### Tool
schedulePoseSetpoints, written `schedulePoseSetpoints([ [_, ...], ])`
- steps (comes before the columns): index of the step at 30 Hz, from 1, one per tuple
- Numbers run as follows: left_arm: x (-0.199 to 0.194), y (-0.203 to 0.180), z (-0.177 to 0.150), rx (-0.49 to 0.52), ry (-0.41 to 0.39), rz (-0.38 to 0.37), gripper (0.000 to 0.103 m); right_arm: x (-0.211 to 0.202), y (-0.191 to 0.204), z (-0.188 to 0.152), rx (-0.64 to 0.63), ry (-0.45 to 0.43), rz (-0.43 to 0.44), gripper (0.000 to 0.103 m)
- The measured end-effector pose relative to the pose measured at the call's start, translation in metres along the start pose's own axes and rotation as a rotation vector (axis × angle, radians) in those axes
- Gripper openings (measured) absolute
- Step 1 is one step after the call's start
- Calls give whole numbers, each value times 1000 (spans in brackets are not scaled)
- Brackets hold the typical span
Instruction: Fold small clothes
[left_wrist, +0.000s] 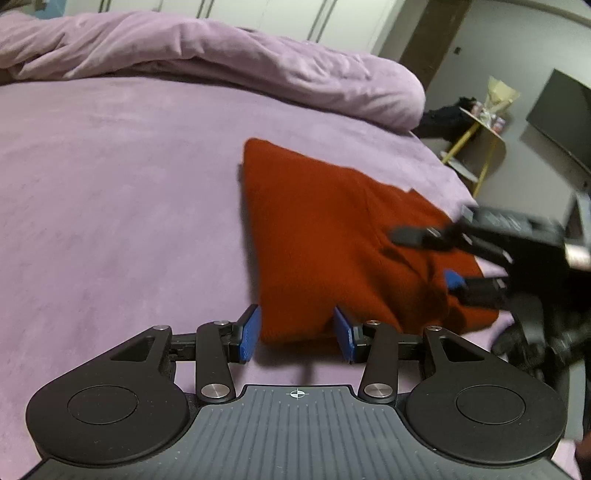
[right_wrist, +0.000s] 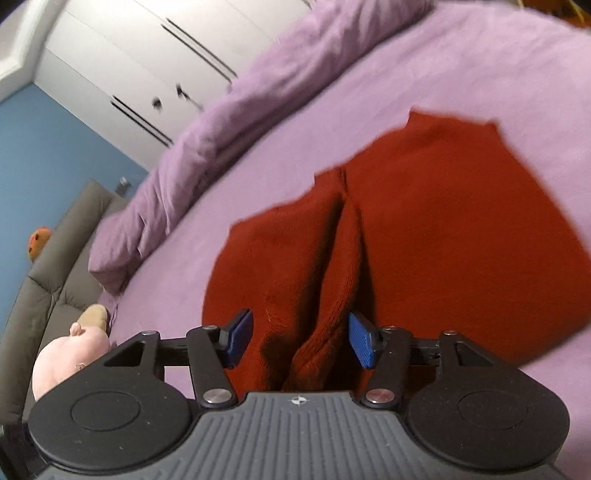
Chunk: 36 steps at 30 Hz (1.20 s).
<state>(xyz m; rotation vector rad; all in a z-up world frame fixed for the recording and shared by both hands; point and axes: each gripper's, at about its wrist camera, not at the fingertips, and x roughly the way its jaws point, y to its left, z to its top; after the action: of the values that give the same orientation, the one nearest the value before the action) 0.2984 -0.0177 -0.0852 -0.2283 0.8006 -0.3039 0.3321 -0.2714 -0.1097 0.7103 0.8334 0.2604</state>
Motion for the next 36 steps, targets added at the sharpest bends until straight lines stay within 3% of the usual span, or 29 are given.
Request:
schedulePoseSetpoints([
  [2, 3, -5, -3, 30, -1, 14, 54, 12, 11, 3, -43, -1, -15, 56],
  [4, 4, -8, -7, 58, 0, 30, 56, 20, 25, 2, -135, -21, -53, 35],
  [5, 6, -8, -7, 62, 14, 36, 55, 22, 31, 2, -186, -29, -79, 15],
  [11, 10, -10, -12, 50, 14, 48, 49, -14, 61, 2, -487, -222, -209, 10],
  [13, 19, -12, -10, 11, 33, 19, 48, -6, 51, 1, -532, -199, -298, 10],
  [15, 32, -14, -10, -11, 60, 7, 42, 10, 32, 5, -496, -116, -336, 11],
  [17, 37, -14, -12, -14, 60, 7, 41, 6, 13, 10, -396, -103, -269, 14],
  [19, 38, -13, -14, -13, 53, 7, 41, -5, 0, 16, -276, -104, -193, 25],
  [21, 39, -15, -15, -4, 50, 12, 41, -10, -10, 20, -185, -107, -146, 49],
  [24, 39, -18, -17, 12, 50, 31, 41, -5, -14, 24, -111, -103, -91, 54],
  [26, 38, -23, -16, 24, 52, 44, 41, 4, -8, 22, -128, -92, -91, 55],
  [28, 38, -26, -15, 26, 56, 57, 45, 15, 7, 17, -223, -91, -137, 48],
  [29, 38, -27, -15, 28, 57, 62, 46, 21, 15, 15, -286, -87, -194, 27],
  [30, 39, -29, -13, 26, 58, 68, 46, 24, 24, 13, -362, -89, -244, 17],
  [32, 37, -33, -10, 18, 44, 80, 46, 12, 45, 10, -504, -145, -296, 13],
  [34, 34, -35, -11, 20, 29, 83, 47, -9, 57, 9, -591, -252, -336, 11],
  [36, 36, -39, -11, 23, 31, 78, 47, -22, 59, 10, -637, -299, -359, 10],
])
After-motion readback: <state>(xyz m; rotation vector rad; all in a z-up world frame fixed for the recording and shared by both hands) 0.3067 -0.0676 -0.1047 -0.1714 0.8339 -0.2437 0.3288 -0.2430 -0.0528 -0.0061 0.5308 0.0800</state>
